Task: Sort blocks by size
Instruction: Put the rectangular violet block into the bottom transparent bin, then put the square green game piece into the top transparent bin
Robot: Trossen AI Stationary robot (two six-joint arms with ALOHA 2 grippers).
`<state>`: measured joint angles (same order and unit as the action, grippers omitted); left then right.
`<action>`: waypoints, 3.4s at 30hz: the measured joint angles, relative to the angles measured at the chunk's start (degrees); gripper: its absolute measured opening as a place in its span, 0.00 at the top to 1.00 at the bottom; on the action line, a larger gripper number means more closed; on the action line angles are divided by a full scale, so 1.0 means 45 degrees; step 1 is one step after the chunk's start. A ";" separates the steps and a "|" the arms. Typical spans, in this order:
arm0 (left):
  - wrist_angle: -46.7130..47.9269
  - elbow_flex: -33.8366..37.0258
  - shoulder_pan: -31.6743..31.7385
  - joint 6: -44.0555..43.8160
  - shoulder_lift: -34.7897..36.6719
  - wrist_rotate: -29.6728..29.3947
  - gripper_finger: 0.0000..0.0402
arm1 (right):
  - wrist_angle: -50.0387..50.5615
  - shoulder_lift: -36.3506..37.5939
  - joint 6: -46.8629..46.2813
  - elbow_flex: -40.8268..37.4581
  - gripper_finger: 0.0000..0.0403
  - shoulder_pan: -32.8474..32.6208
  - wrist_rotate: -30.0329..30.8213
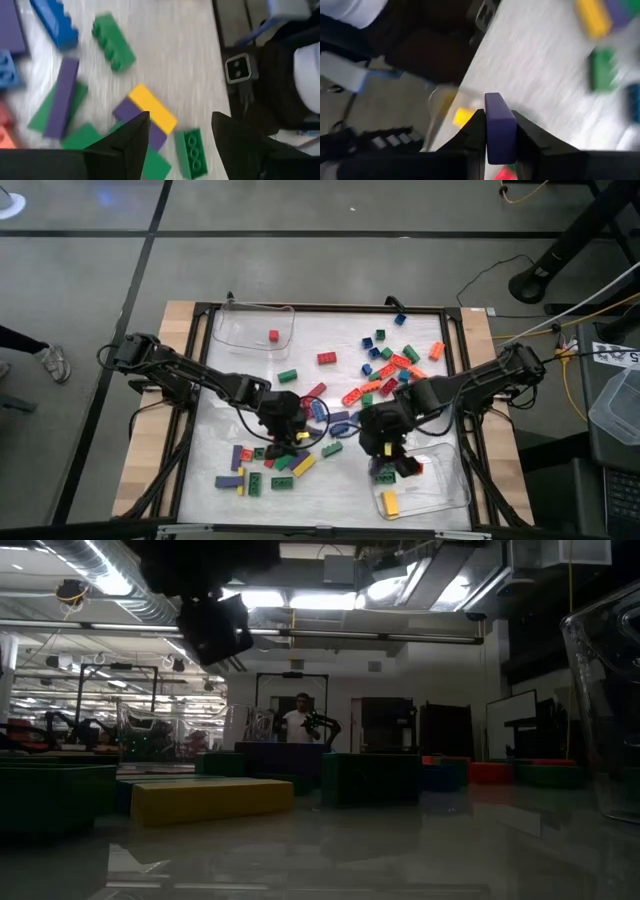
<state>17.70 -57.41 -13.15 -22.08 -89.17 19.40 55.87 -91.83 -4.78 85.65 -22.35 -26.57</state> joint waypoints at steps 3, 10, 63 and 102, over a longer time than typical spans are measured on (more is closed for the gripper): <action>0.0720 0.0000 -0.0129 -0.0033 0.0000 0.0000 0.51 | 0.1075 0.0000 -0.1126 0.0000 0.84 -0.0597 0.0196; 0.2822 0.0000 -0.0616 -0.1010 0.0000 0.0212 0.51 | 0.1320 -0.0010 -0.3079 -0.0005 0.84 -0.2114 0.1347; 0.5579 0.0000 -0.4096 -0.2107 -0.2293 -0.5027 0.51 | 0.1410 -0.0029 -0.6629 -0.0010 0.56 -0.3113 0.4349; 0.5217 0.0003 0.5329 0.5652 0.2342 -0.9437 0.68 | 0.1688 -0.0029 -0.0720 -0.3329 0.56 0.3582 0.6810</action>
<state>41.18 -57.39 10.83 3.36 -78.63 -23.07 63.47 -91.96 -8.02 70.67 -6.23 4.07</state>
